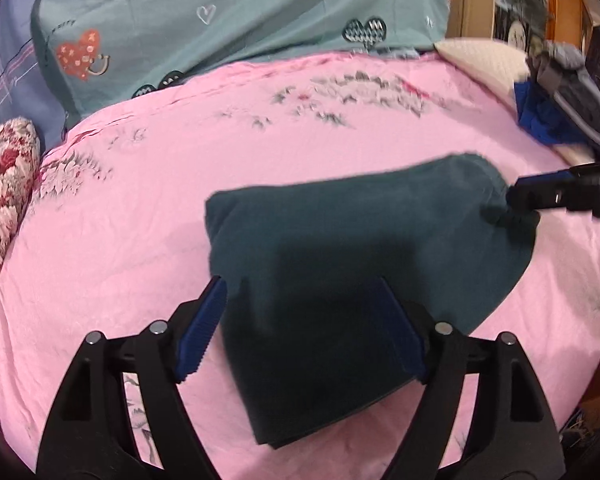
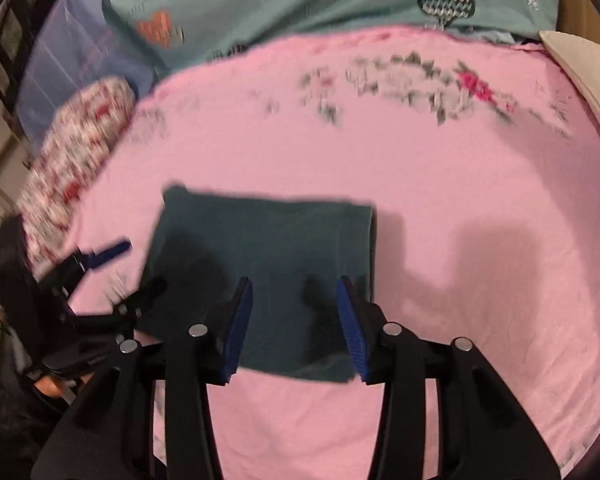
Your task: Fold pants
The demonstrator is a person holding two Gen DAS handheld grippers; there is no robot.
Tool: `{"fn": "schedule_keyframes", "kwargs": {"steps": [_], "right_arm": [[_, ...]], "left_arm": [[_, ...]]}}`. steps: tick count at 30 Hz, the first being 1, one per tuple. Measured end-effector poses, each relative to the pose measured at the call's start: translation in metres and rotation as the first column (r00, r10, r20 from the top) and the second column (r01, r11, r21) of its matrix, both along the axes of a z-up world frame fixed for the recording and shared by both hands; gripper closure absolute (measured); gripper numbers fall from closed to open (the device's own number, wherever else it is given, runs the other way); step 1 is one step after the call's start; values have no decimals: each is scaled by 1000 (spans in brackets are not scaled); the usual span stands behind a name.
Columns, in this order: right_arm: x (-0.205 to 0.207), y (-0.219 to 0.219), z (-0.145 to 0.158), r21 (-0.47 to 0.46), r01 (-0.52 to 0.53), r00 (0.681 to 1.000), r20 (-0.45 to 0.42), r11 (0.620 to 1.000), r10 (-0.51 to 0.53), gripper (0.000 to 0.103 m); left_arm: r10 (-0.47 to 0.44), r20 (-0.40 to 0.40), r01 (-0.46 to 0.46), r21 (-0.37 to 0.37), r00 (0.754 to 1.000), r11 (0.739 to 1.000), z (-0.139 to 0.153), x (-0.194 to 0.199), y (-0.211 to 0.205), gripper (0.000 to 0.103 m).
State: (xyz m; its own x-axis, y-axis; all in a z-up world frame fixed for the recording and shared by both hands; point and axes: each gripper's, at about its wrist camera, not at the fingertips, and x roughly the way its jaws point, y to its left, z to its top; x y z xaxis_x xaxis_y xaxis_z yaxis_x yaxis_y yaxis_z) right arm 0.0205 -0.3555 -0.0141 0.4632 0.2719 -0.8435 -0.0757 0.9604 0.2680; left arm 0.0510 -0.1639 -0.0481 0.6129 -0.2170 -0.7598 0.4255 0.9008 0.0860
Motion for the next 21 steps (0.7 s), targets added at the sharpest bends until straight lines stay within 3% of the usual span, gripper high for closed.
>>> {"fn": "schedule_keyframes", "kwargs": {"steps": [2,4,7,8,10,12,14,18,21], "right_arm": [[3,0,-28,-45,33,996,-82,998,-36,66],[3,-7,-44,-55,60,994,-85,997,-65,66],[-4,-14,-30,27,44,998,-35,999,-43,59],[-7,-18,-19,54,38,999,-3,998,-38,54],[-12,-27,6,59,62,994,82,996,-67,26],[-13,-45,18,69,102,985,130,992,-110,6],[-6,-60,12,126,104,986,114,986,-119,5],[9,-73,-21,216,115,992,31,969,-124,5],[14,-62,-38,217,90,995,19,972,-96,5]], "left_arm": [[12,-61,-9,43,998,999,-22,7,-3,25],[23,-90,-20,32,996,999,-34,13,2,22],[30,-86,-30,6,996,1000,-22,11,9,26],[15,-78,-18,-37,997,999,-10,8,15,26],[-5,-72,-3,-115,997,993,10,6,29,23],[-15,-94,-5,-210,995,978,27,11,54,16],[11,-135,-48,-273,991,961,31,26,82,15],[43,-309,-159,-363,950,918,4,62,116,15],[20,-341,-147,-352,940,925,-15,65,101,15]]}}
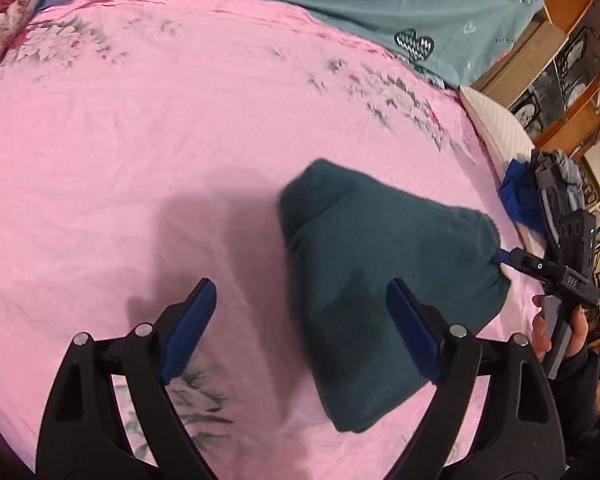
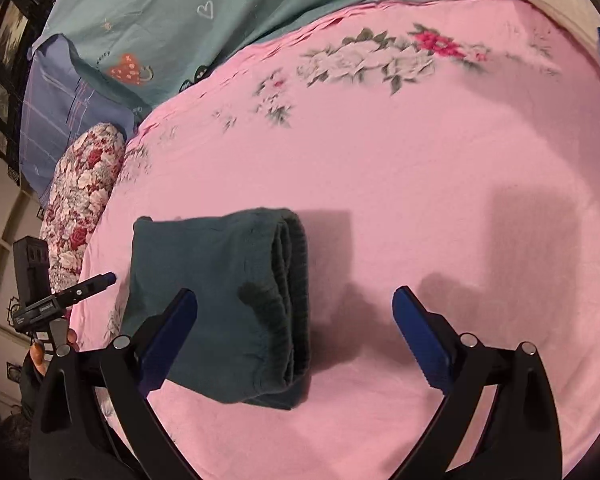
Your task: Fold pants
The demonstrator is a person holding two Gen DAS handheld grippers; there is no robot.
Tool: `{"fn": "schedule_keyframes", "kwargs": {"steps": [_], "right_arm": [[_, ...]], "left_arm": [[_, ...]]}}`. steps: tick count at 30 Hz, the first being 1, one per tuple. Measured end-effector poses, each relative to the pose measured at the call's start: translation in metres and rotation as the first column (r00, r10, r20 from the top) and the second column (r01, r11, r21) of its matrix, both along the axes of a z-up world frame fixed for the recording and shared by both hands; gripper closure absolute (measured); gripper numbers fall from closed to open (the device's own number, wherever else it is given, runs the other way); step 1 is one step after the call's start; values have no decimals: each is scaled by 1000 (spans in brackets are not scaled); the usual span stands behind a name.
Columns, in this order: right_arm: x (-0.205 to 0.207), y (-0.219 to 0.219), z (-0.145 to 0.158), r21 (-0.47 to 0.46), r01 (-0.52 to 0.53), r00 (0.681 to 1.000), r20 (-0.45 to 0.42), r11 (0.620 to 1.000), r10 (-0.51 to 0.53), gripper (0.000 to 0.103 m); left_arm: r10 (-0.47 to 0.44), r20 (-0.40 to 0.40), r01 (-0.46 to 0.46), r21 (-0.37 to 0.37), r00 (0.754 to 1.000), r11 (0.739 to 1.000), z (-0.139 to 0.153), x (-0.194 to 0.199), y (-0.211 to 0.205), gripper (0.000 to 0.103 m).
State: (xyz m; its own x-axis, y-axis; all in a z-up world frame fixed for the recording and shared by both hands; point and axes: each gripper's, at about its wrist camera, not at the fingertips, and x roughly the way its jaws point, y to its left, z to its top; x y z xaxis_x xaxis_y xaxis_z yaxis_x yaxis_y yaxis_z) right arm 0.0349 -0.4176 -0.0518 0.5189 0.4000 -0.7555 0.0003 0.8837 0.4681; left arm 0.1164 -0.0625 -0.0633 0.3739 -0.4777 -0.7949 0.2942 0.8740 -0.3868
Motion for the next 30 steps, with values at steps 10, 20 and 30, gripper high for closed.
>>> {"fn": "schedule_keyframes", "kwargs": {"steps": [10,20,30], "right_arm": [[7,43,-23,-68,-149,988,-61,986,145,49],[-2,43,0,-28,-140,990,-11,990,140,83],[0,54,34,-65,-158,987,25,985,160,84]], "left_arm": [[-80,-31,81,30,996,996,-20,-3,-57,40],[-43,-67,38,-72,997,997,-9,1,-35,89],[-21,-82,16,-69,996,997,-3,2,-30,89]]}}
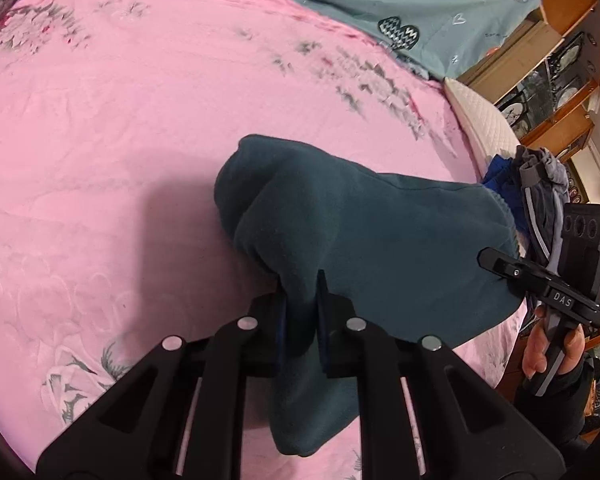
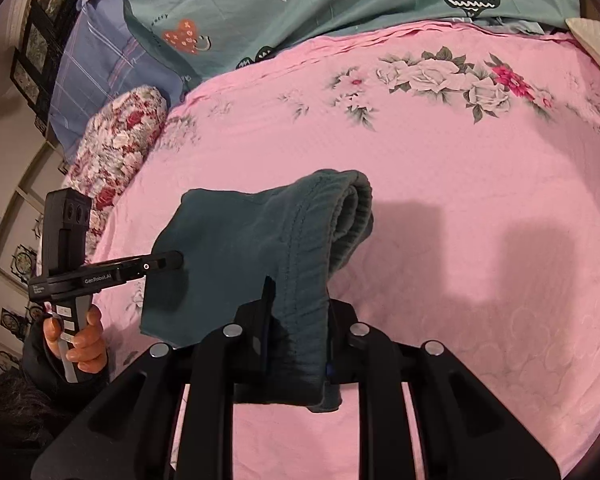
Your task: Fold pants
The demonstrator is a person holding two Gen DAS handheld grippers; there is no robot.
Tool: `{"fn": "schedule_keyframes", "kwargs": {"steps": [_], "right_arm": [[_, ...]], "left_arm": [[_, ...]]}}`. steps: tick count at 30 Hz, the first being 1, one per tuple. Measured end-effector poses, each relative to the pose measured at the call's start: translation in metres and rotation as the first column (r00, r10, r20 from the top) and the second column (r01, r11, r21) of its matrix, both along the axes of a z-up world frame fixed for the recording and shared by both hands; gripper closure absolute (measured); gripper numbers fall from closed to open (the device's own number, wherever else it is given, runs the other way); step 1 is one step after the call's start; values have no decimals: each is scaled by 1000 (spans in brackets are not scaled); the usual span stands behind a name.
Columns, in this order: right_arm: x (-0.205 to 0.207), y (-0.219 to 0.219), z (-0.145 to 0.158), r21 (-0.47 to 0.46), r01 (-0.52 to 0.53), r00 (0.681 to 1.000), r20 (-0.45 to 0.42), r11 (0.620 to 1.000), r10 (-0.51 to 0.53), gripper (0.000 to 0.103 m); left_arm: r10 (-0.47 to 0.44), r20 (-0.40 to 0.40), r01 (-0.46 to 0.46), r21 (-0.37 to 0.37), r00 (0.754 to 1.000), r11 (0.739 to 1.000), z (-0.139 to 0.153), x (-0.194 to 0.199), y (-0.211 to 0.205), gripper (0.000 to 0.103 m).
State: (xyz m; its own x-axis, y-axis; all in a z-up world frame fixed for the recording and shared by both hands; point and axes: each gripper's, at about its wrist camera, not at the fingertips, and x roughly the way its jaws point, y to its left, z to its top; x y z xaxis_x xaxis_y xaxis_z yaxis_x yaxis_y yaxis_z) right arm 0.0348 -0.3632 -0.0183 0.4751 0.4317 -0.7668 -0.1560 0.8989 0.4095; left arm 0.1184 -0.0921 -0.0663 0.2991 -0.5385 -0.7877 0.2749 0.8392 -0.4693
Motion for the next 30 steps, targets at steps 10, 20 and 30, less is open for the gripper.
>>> {"fn": "schedule_keyframes", "kwargs": {"steps": [10,20,30], "right_arm": [[-2,-14,-48,-28,23,996,-85,999,-25,67],[-6,-14,-54,90,4,998,-63,996,1,84],[4,3,15,147,-26,999,36,989,21,85]], "left_arm": [[19,15,-19,42,1000,999,-18,7,5,42],[-19,-25,18,-44,1000,999,-19,6,-18,84],[10,58,-5,-76,998,997,33,3,0,85]]}}
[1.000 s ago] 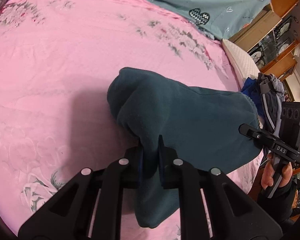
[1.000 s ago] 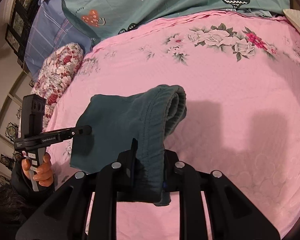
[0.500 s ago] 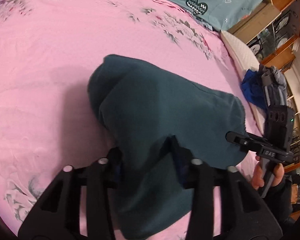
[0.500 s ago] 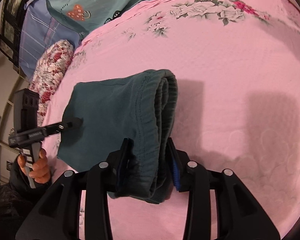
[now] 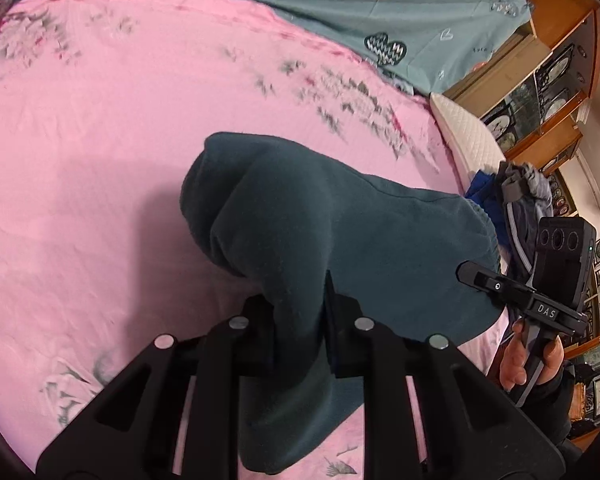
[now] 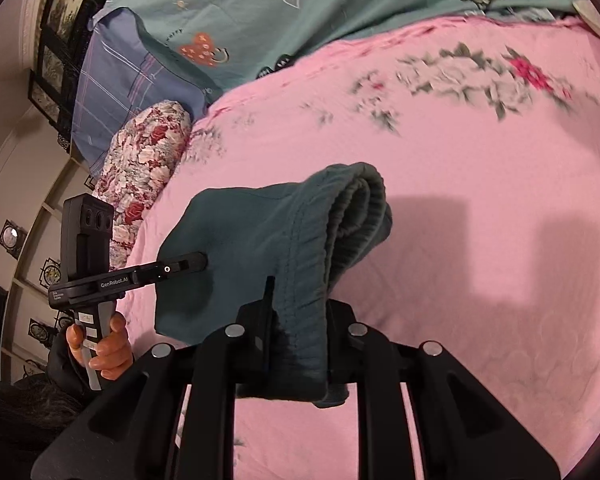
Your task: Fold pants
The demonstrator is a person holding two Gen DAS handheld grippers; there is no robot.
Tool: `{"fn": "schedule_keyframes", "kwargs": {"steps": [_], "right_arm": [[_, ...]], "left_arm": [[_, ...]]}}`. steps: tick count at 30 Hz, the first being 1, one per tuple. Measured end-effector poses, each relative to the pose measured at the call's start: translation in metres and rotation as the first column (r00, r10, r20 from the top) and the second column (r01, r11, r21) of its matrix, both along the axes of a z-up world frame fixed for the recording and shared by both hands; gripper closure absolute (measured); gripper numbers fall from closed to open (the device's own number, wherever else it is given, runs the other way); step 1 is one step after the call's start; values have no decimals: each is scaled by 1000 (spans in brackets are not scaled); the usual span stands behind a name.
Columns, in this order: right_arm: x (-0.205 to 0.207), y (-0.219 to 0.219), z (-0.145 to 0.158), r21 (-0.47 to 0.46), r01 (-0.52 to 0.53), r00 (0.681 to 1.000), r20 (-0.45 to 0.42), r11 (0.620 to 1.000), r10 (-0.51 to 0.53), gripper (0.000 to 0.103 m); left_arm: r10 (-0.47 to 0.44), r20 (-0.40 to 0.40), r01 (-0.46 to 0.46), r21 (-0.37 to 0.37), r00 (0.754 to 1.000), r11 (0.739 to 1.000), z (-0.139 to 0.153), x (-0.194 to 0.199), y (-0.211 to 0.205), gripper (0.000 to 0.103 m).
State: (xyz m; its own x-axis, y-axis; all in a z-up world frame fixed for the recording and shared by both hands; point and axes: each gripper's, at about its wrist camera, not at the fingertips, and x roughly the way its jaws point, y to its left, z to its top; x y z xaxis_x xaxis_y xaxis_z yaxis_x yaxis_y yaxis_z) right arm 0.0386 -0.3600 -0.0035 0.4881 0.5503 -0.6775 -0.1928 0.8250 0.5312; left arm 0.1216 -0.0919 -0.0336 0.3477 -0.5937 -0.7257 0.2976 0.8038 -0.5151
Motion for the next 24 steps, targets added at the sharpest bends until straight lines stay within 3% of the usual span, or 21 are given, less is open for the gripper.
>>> {"fn": "schedule_keyframes", "kwargs": {"steps": [4,8,16,19,22,24], "right_arm": [[24,7,24,0,-13,999,35,1000,13,85],[66,16,42,-17,-15,998,61,1000,16,85],[212,31,72,-39,-3,994,111,999,7,85],[273,38,60,-85,15,993,121,996,-4,85],[328,41,31,-121,58,992,118,991,-44,84],[359,45,5,-207,88,993,96,974,-69,76]], "left_arm": [[18,38,-18,4,999,1000,22,14,11,85],[30,74,-33,40,997,999,47,52,14,85],[105,143,-116,71,984,991,84,190,19,85],[147,128,-158,81,981,984,71,250,20,85],[186,101,-197,112,977,974,41,307,19,84],[212,79,-224,185,974,957,9,343,18,79]]}}
